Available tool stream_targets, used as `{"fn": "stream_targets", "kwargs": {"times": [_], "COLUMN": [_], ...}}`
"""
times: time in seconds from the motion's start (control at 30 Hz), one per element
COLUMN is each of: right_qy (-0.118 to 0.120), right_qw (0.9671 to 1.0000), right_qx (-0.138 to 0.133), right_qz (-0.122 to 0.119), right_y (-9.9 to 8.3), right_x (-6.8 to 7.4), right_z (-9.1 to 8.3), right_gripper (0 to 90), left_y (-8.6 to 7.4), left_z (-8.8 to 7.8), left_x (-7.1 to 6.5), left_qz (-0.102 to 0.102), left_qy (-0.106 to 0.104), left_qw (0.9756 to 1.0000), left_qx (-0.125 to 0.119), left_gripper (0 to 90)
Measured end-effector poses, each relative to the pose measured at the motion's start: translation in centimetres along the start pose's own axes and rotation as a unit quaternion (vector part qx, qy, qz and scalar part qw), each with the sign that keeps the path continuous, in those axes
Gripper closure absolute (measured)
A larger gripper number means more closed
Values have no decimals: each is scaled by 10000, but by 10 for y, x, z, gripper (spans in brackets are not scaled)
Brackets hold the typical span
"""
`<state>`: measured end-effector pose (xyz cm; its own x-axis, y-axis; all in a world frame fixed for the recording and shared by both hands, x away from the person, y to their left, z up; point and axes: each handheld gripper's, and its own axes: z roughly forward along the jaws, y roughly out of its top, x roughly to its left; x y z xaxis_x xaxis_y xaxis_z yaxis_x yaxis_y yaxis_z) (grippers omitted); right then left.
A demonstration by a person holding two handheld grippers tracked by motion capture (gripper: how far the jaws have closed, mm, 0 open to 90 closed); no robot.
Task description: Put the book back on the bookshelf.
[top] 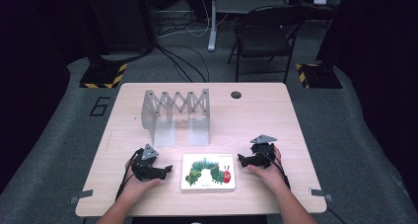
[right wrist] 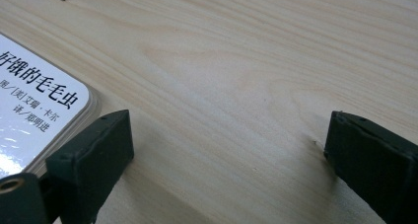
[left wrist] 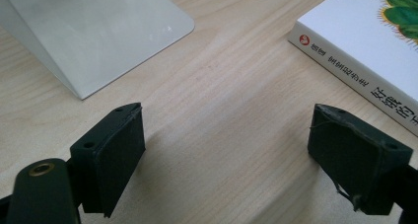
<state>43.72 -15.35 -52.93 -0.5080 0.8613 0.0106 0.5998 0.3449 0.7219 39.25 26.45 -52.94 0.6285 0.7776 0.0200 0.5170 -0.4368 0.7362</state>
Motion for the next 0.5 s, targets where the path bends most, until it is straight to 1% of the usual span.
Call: {"fn": "stream_targets", "kwargs": {"times": [0.03,0.07,0.1,0.13,0.17,0.2,0.23,0.3,0.37,0.5], "right_qy": [-12,2,1,-8,-54,-52,-70,-66,-76,-86], "right_qw": [10000,10000,10000,10000,10000,10000,9999,9999,9999,9998], "right_qx": [1,5,1,3,-14,-23,-80,-93,-132,-149], "right_qz": [49,-5,1,-5,76,63,23,26,9,41], "right_y": [0,0,0,0,0,0,0,-1,-1,-1], "right_x": [1,0,0,0,1,1,0,1,0,1], "right_z": [0,0,0,0,0,0,0,-1,-1,-2], "right_gripper": [43,44,44,48,53,58,65,93,119,126], "left_y": [0,0,0,1,1,1,1,0,1,0], "left_z": [0,0,-1,-1,-1,0,-1,0,0,0], "left_x": [0,0,0,0,0,-1,0,-1,-1,-1], "left_qz": [0,-8,-14,-14,-20,-76,-26,-84,-88,-94], "left_qy": [4,12,-17,-13,-8,5,3,8,11,32], "left_qw": [10000,10000,10000,10000,10000,10000,10000,10000,10000,9999], "left_qx": [2,-13,44,40,40,7,47,2,6,-9], "left_gripper": [143,143,143,143,143,143,143,144,143,144]}}
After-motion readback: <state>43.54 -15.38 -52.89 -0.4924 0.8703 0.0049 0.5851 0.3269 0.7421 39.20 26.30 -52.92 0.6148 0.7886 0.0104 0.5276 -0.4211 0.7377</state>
